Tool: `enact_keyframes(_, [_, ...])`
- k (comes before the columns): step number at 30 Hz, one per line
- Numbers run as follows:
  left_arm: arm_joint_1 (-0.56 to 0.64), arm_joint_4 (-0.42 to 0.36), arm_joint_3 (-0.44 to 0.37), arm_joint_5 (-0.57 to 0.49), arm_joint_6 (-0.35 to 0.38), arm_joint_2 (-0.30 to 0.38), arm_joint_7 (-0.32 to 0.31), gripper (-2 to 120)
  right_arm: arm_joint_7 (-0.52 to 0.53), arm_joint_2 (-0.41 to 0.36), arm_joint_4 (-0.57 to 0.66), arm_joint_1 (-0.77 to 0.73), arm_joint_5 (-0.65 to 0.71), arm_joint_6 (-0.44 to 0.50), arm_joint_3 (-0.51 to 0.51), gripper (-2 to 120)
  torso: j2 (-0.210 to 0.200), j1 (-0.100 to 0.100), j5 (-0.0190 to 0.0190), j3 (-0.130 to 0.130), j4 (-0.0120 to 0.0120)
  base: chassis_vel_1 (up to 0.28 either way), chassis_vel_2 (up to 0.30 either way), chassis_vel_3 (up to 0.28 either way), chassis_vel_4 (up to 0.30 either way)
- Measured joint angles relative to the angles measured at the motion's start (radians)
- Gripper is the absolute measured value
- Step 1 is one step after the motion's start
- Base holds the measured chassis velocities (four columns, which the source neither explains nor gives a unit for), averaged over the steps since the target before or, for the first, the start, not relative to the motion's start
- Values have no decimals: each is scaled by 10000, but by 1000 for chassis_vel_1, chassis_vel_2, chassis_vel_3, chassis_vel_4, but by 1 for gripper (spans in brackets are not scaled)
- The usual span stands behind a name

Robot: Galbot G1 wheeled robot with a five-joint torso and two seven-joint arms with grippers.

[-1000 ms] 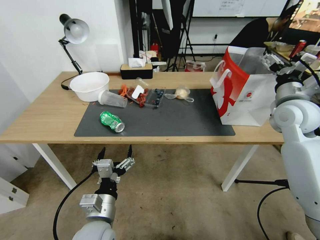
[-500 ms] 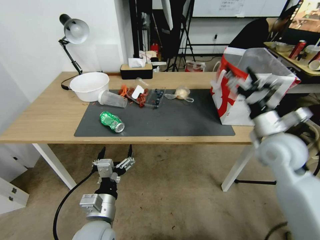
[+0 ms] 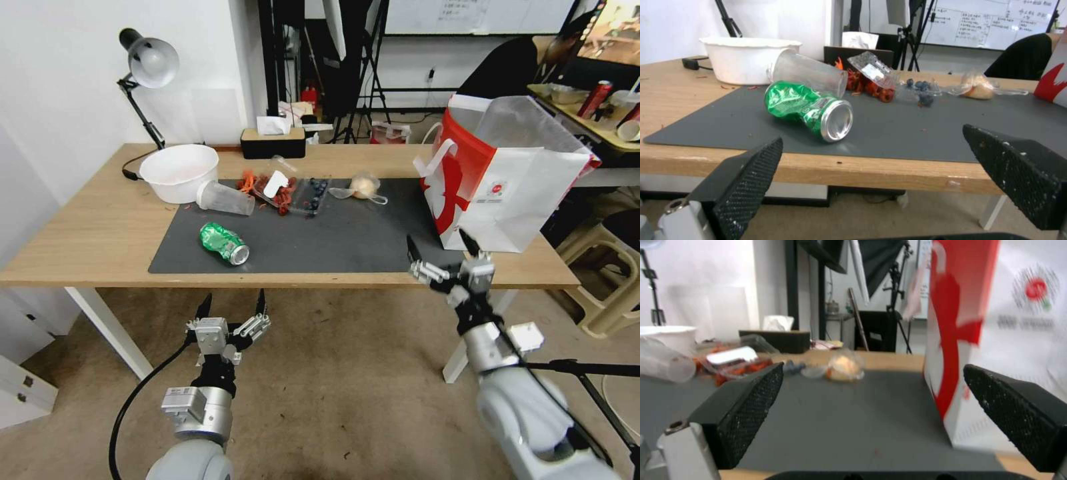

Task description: Pick up the trash from the table and place it into the takeout bag.

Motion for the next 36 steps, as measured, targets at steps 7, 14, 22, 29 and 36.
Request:
enact_keyframes(7, [-2,35,-22,-25,-40,34,-18,100,299,337,-501,-645,-43,553,-283,100,0,-1,0,0,0,0,0,0,0])
enact_keyframes(14, [-20,42,-35,-39,-56,48,-26,100,412,537,-696,-684,-170,639,-495,100,0,0,0,0,0,0,0,0,0])
enact_keyframes(22, [-30,50,-54,-68,-60,66,-34,100,519,547,-645,-452,-113,533,-520,100,1,0,0,1,0,0,0,0,0])
enact_keyframes(29, [-31,61,-58,-74,-80,65,-39,100,858,418,-438,335,317,-187,-639,100,0,0,0,1,0,0,0,0,0])
enact_keyframes(36, [-15,100,-62,-76,-129,74,-40,100,1294,54,-432,1420,1188,-1241,-800,100,0,2,0,1,0,0,0,0,0])
